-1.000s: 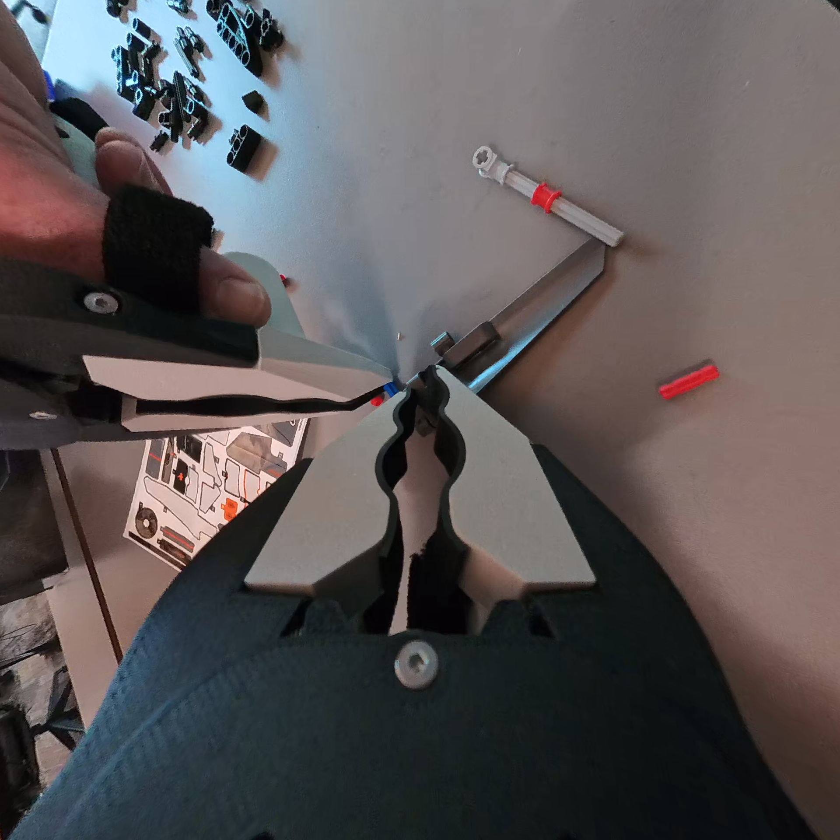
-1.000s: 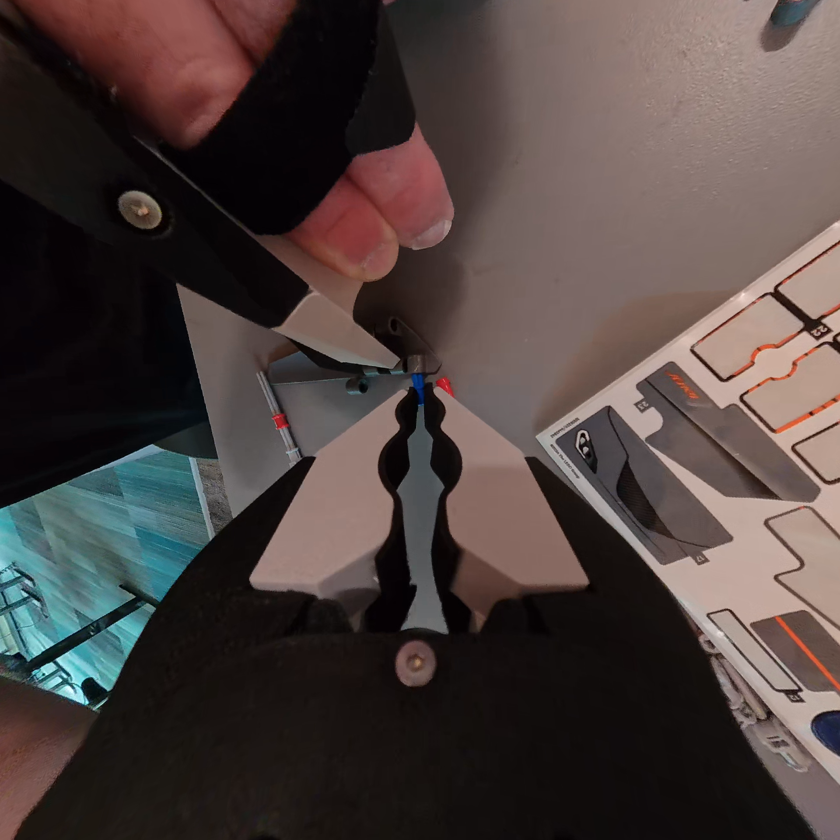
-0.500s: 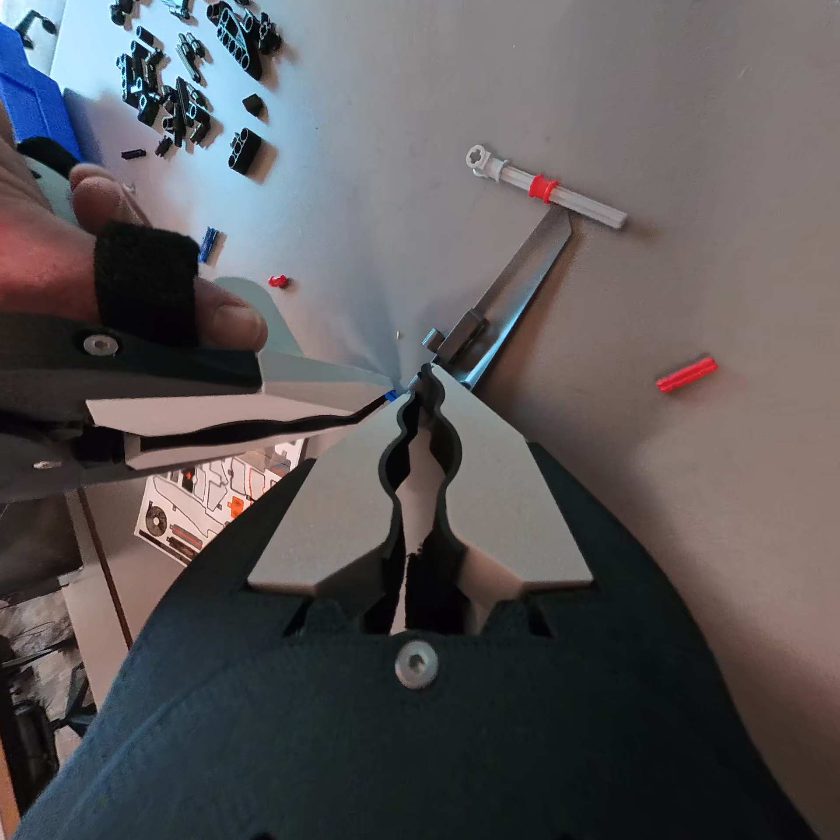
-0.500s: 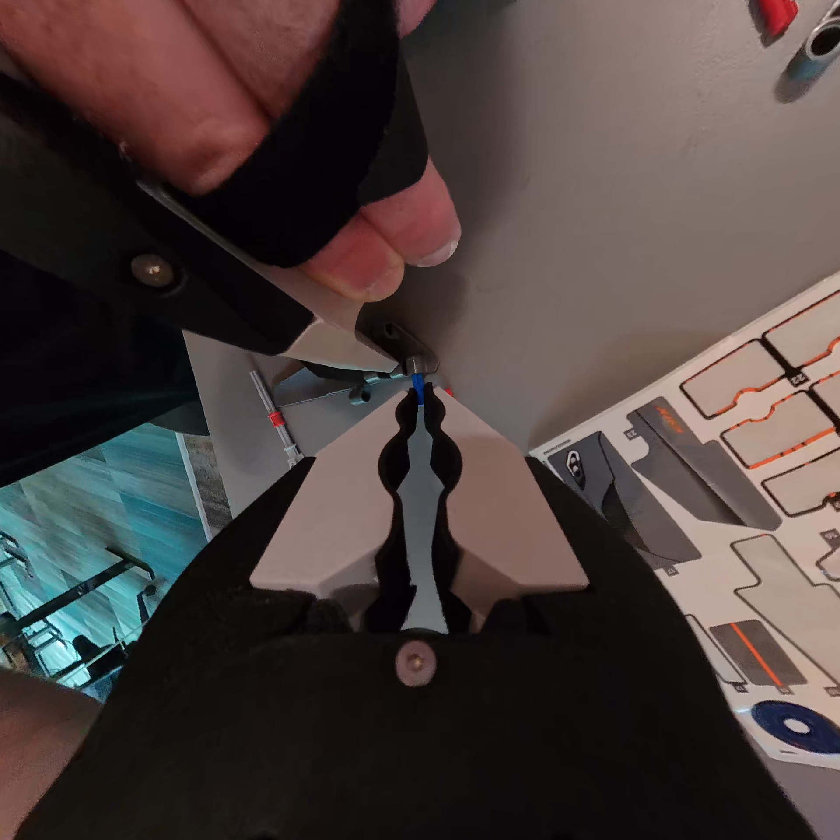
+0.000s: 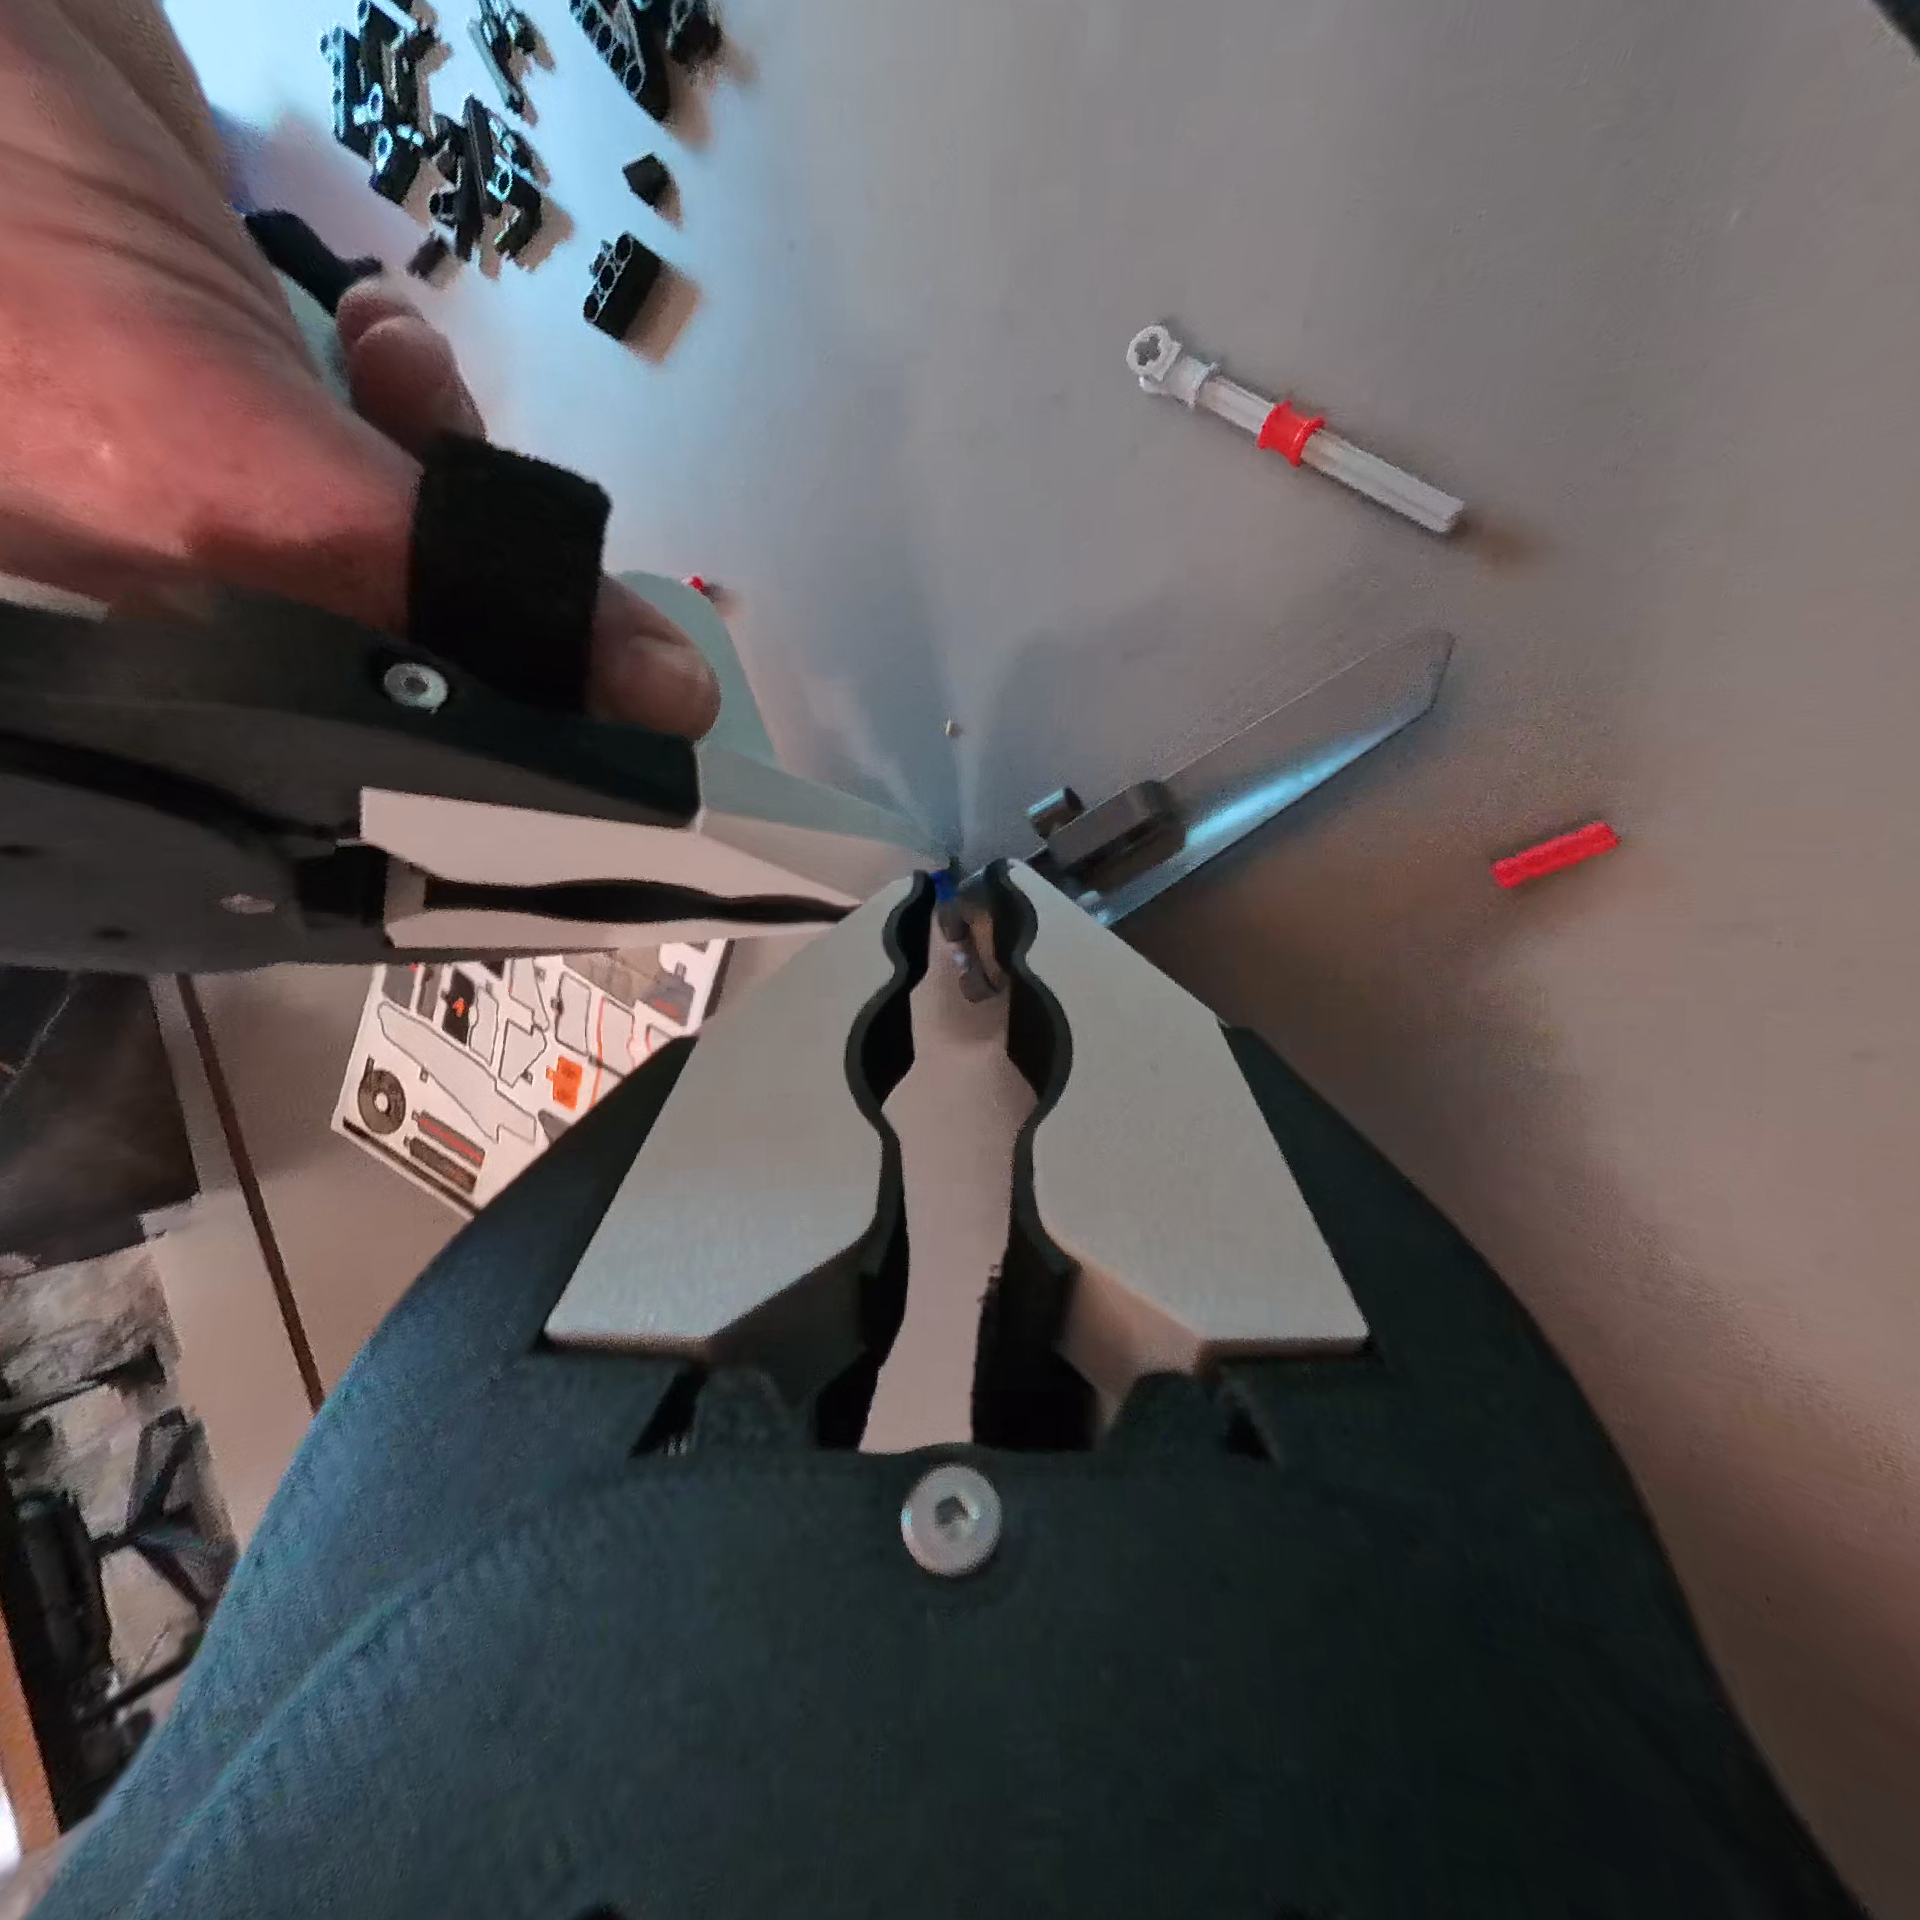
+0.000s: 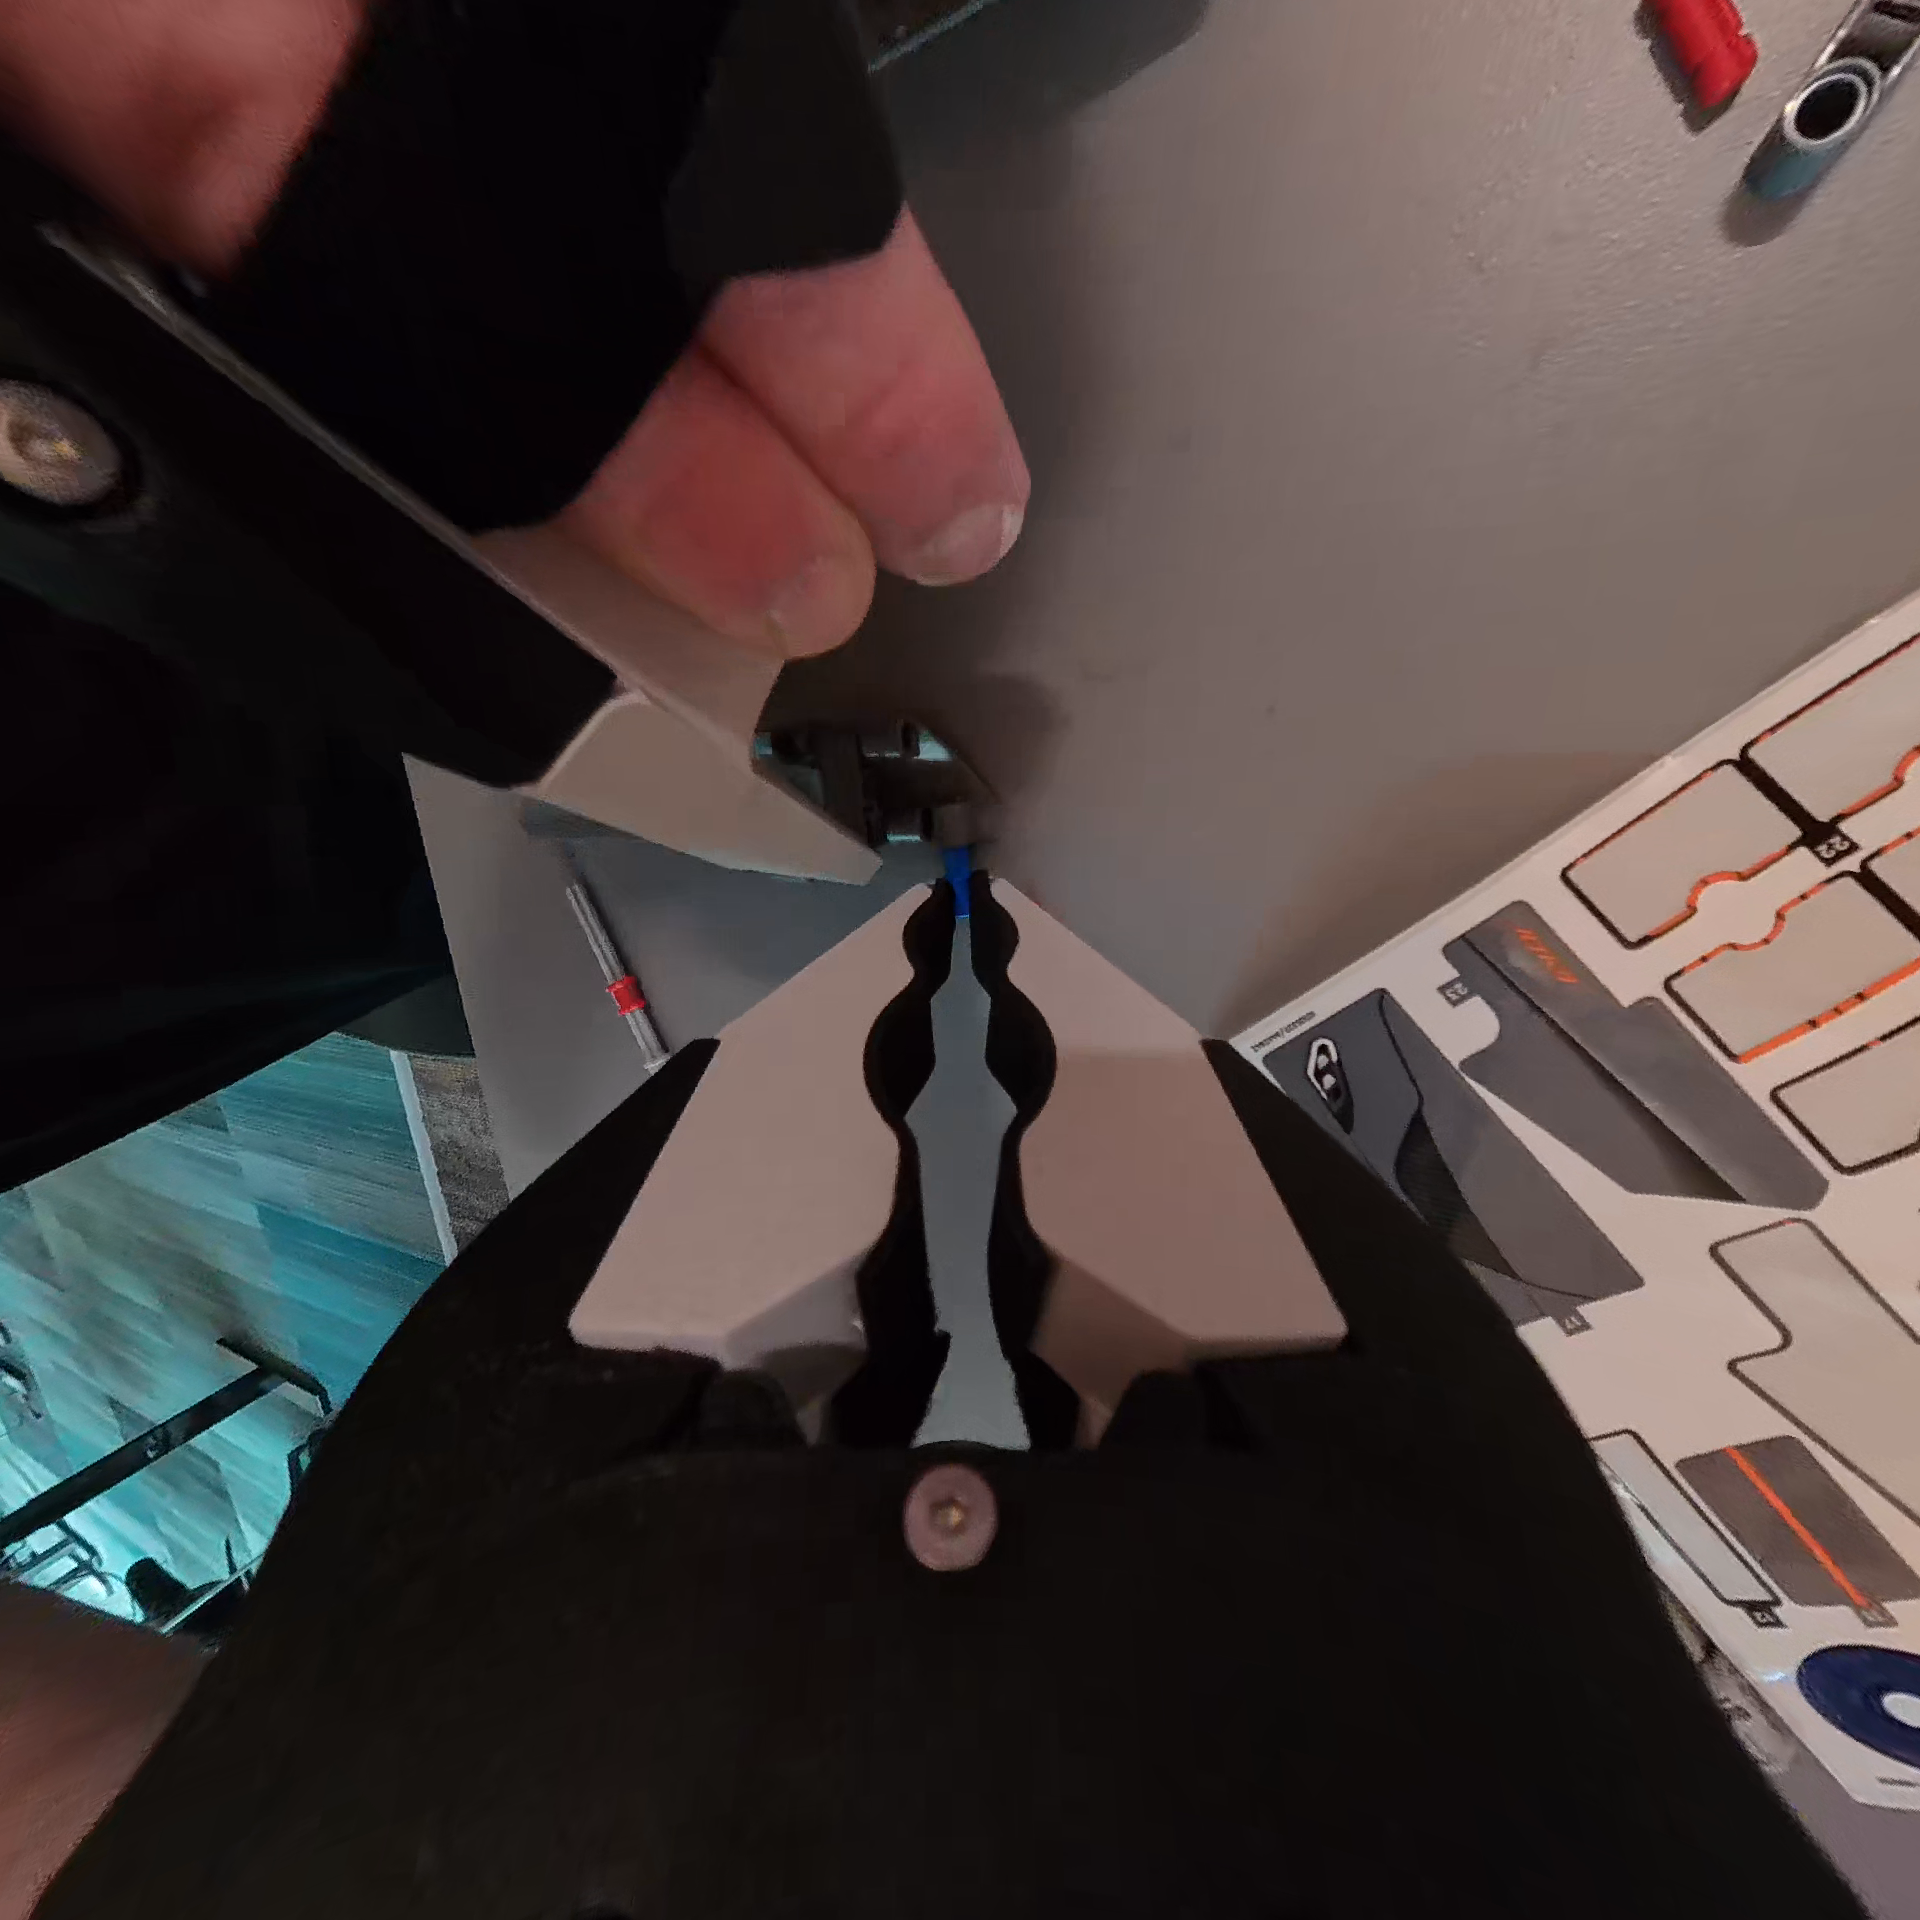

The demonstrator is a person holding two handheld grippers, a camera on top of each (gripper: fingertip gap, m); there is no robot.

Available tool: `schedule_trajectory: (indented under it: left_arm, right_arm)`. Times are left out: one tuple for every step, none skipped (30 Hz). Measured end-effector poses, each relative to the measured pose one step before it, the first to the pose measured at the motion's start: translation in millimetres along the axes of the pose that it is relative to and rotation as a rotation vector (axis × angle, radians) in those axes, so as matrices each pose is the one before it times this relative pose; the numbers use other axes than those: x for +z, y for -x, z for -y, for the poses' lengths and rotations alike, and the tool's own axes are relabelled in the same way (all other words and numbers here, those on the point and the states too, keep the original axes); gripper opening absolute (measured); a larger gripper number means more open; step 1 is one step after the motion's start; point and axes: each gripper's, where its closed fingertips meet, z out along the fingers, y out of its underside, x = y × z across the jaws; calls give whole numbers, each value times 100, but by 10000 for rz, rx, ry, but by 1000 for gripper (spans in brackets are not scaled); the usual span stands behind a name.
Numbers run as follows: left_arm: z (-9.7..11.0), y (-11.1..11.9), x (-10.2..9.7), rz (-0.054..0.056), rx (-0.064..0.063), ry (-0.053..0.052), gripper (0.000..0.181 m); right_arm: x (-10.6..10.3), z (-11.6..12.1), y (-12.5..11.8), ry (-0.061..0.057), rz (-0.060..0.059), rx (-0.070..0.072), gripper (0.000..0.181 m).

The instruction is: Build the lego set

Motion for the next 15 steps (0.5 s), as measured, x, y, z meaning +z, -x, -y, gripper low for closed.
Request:
schedule_trajectory:
  left_arm:
    - [-84, 82, -385, 95, -144, 141, 10]
    - [-196, 120, -437, 100, -219, 147, 8]
    - [-409, 60, -429, 8, -262, 157, 10]
    - [-499, 340, -378, 114, -317, 135, 12]
    - [-326, 293, -304, 40, -395, 13, 12]
    - [-148, -33, -151, -174, -495, -38, 14]
    - [-132, -222, 37, -228, -434, 29, 17]
    - [-57, -410, 172, -212, -254, 48, 19]
    - [22, -464, 225, -187, -231, 39, 21]
    - [159, -334, 137, -99, -214, -34, 22]
    - [277, -329, 32, -139, -239, -116, 22]
    - [80, -213, 62, -142, -282, -4, 22]
    - [-128, 228, 157, 104, -236, 109, 23]
    - [-239, 384, 199, 201, -96, 146, 22]
    - [-272, -73, 273, -46, 8, 133, 18]
  right_arm:
    - [9, 29, -31, -38, -28, 6, 0]
    - [8, -8, -13, -42, -16, 15, 0]
    - [-10, -1, -30, -65, -20, 39, 0]
    - [-10, -1, -4, -80, -27, 34, 0]
    - [6, 2, 16, -81, -29, 20, 0]
    - [10, 12, 21, -74, -30, 21, 0]
    - [7, 3, 4, -59, -26, 13, 0]
    - [9, 11, 0, -41, -34, 12, 0]
    - [1, 21, -2, -37, -35, 6, 0]
    - [-3, 0, 3, -41, -22, 12, 0]
    - [2, -5, -11, -43, -23, 10, 0]
    - [-4, 6, 2, -45, -29, 0, 0]
    - [5, 12, 2, -45, -20, -2, 0]
    - [3, 7, -9, -46, -14, 4, 0]
    - [-2, 19, 1, -48, -26, 2, 0]
